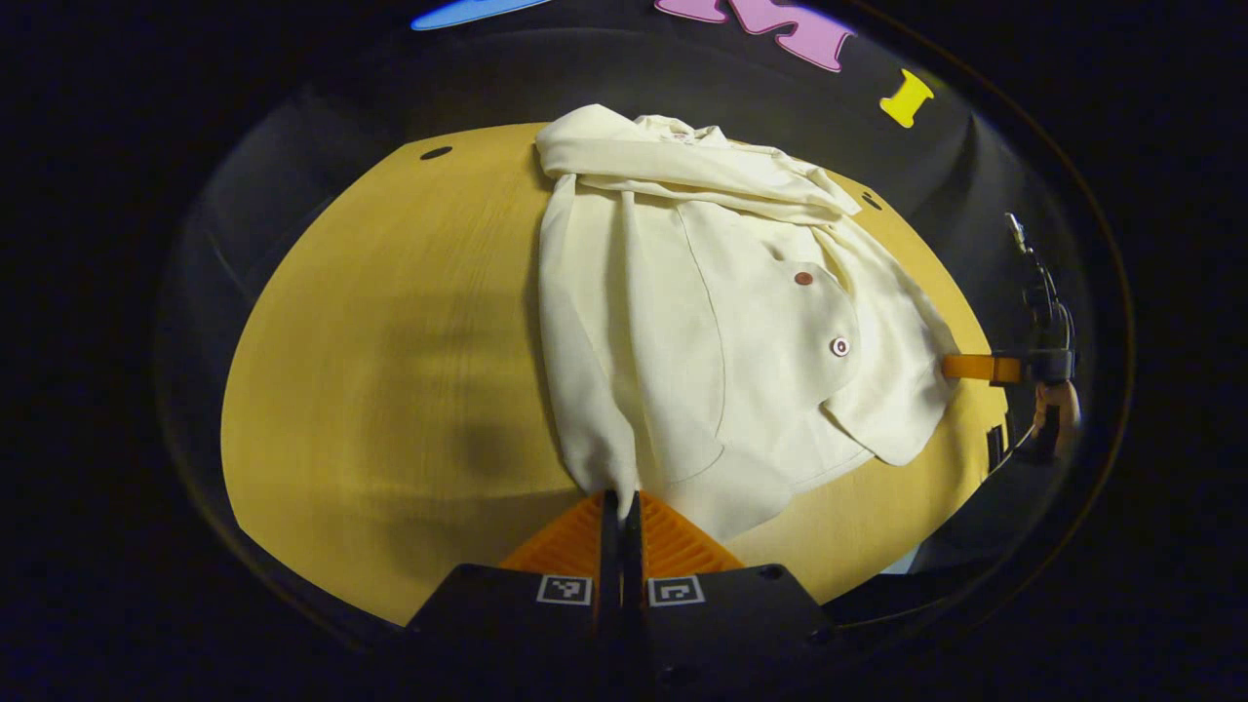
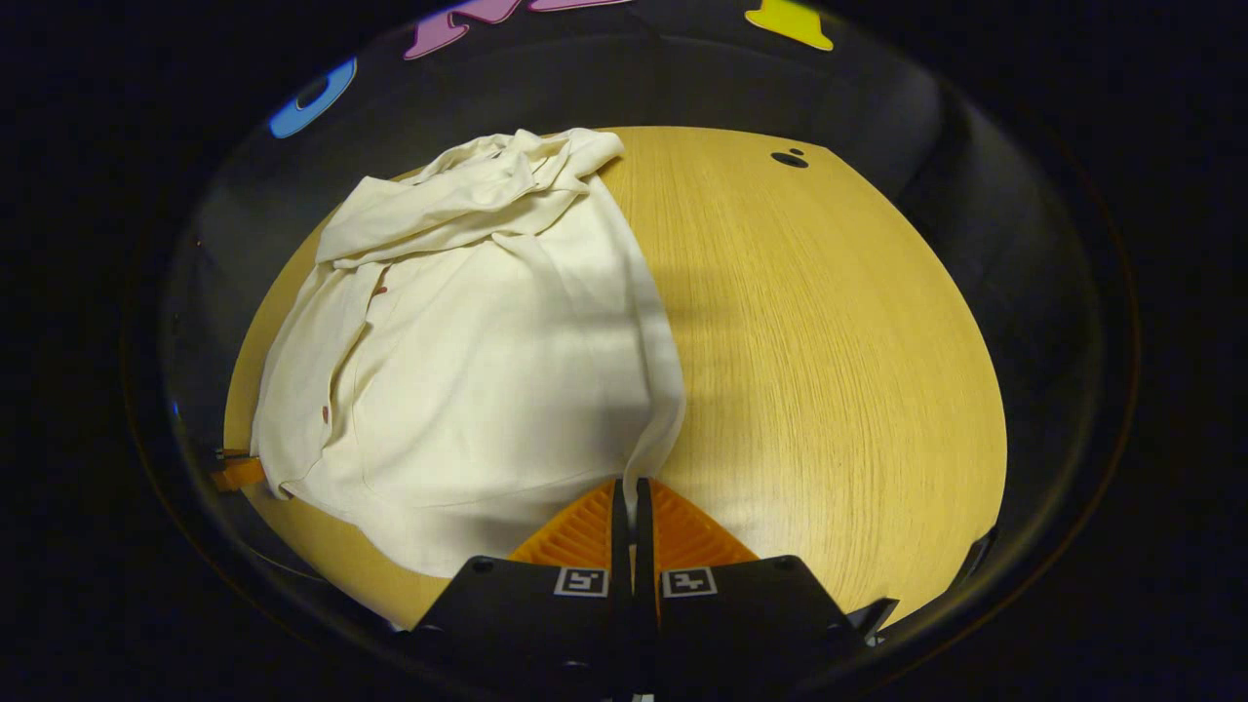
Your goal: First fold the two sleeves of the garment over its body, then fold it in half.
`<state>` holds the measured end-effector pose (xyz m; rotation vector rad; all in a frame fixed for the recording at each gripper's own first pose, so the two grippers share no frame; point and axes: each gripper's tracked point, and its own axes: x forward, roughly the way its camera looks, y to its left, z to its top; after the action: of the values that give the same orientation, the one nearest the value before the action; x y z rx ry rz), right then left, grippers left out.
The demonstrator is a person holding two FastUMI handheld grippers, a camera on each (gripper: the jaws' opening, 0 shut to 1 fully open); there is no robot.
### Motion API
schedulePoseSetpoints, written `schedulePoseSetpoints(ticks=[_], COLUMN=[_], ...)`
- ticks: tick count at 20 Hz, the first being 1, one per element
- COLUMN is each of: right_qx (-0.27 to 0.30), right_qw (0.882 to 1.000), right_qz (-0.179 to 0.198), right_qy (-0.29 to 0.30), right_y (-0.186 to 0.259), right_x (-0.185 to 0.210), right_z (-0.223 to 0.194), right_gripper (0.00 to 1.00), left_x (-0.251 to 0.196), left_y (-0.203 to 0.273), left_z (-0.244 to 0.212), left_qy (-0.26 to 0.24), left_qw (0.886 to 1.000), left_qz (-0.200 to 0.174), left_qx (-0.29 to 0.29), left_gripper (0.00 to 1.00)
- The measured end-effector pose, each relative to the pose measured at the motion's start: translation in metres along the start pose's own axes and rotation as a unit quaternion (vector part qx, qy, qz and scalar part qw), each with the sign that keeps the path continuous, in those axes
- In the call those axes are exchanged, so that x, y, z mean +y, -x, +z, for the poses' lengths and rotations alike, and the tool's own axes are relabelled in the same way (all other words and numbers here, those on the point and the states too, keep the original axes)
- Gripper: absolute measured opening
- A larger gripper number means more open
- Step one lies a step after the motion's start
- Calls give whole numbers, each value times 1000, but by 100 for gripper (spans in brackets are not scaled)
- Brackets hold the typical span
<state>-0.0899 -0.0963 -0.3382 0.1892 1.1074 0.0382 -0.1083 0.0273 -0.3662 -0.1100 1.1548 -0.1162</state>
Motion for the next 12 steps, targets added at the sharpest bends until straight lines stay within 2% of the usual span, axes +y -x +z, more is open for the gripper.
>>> schedulePoseSetpoints(ticks=[4,7,12], right_qx=[-42,-92,-181], right_qw=[999,994,978], right_qz=[21,44,90], right_qy=[13,30,42], right_y=[27,54,81], right_x=[24,51,95], right_z=[43,101,215], right_gripper=[5,5,5], left_x=[-20,-28,-34], left_y=[32,55,81], left_z=[46,101,217], left_qy=[-6,-31,-45], left_qw=[999,997,988], left_qz=[-31,-43,-64], left_qx=[-22,-56,-136], left_gripper=[6,6,6])
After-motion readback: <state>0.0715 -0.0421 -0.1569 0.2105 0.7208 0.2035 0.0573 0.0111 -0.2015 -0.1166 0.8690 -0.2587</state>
